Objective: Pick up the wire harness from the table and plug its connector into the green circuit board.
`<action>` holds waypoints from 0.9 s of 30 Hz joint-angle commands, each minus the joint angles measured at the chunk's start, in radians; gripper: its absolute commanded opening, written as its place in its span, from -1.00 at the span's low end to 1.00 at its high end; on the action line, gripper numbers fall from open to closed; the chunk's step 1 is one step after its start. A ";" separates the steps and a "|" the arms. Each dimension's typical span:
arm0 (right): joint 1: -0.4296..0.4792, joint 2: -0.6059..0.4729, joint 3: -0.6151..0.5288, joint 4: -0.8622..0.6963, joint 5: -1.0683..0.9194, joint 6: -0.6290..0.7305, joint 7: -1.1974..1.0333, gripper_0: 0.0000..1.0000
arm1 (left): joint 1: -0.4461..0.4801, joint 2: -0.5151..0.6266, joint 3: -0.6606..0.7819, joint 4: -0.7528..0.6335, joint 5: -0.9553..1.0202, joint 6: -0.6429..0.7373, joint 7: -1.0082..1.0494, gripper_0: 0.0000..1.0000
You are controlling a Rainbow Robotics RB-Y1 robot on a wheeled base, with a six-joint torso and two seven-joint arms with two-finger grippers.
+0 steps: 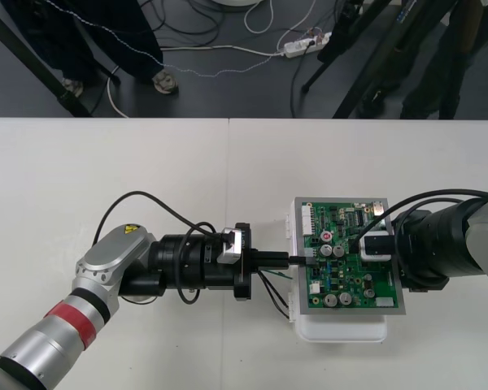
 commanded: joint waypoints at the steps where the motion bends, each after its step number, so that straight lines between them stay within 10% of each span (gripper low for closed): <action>1: 0.009 0.012 0.011 -0.034 -0.006 -0.002 0.012 1.00 | -0.048 -0.060 -0.034 -0.012 0.017 0.027 -0.070 -1.00; 27: 0.009 0.012 0.011 -0.034 -0.012 -0.002 0.002 1.00 | -0.051 -0.082 -0.035 -0.012 -0.003 0.029 -0.103 -1.00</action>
